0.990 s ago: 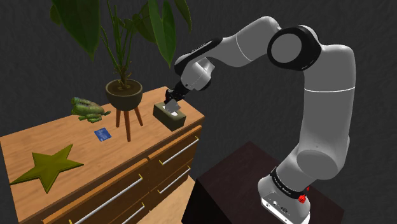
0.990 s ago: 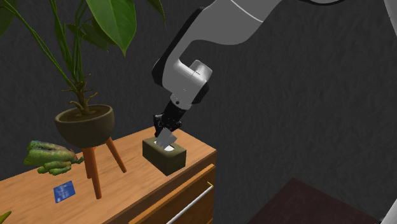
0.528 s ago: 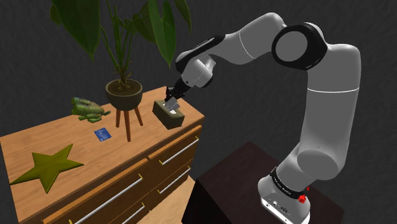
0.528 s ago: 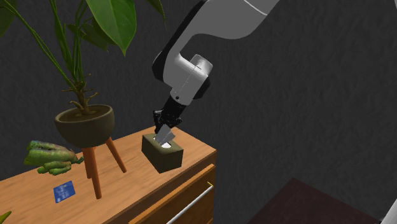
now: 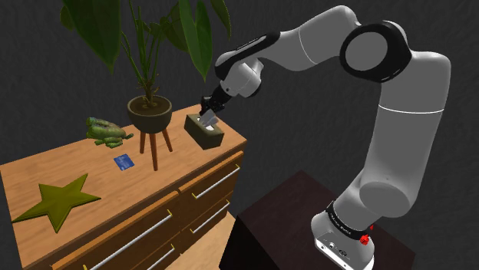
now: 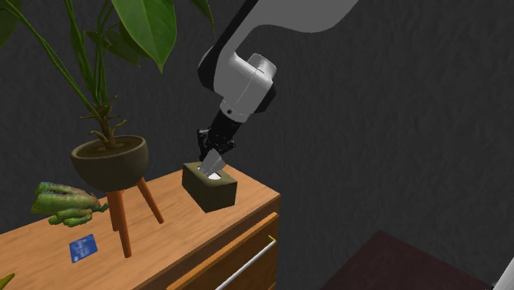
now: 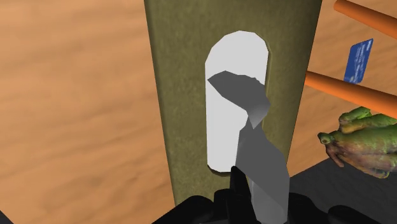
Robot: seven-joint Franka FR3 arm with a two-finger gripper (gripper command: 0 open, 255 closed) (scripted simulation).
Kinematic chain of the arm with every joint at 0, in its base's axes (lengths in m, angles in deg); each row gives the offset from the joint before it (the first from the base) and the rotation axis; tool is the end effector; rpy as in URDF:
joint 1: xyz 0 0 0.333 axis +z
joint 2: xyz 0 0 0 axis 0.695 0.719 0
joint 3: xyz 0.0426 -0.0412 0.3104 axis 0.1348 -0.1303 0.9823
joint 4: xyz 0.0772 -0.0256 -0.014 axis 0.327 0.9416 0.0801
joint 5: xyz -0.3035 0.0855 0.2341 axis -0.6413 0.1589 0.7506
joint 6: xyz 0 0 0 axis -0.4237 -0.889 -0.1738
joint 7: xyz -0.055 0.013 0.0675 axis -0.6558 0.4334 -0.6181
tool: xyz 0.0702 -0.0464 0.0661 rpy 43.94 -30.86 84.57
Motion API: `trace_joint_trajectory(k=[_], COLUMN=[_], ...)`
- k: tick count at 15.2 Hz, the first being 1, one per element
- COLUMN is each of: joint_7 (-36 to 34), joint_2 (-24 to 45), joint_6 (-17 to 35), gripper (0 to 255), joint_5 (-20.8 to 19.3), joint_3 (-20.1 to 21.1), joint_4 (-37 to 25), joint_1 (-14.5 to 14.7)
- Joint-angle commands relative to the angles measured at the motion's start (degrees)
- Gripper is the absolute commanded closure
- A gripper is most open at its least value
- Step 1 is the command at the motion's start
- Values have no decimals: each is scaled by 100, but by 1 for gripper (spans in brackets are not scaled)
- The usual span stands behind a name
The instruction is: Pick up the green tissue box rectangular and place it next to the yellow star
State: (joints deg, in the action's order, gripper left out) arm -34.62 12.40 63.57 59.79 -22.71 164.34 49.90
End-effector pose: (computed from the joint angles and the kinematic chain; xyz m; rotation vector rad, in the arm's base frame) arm 0.6264 0.0696 0.2816 -2.6191 0.1771 -0.4395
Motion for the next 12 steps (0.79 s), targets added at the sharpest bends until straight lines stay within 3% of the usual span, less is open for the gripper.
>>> trace_joint_trajectory(k=[1, 12], joint_7=[-152, -837], joint_2=[-105, -652], joint_6=[-83, -572], gripper=[255, 255], joint_5=[-120, -704], joint_3=[-50, -276], joint_4=[-1, -46], joint_1=[40, 164])
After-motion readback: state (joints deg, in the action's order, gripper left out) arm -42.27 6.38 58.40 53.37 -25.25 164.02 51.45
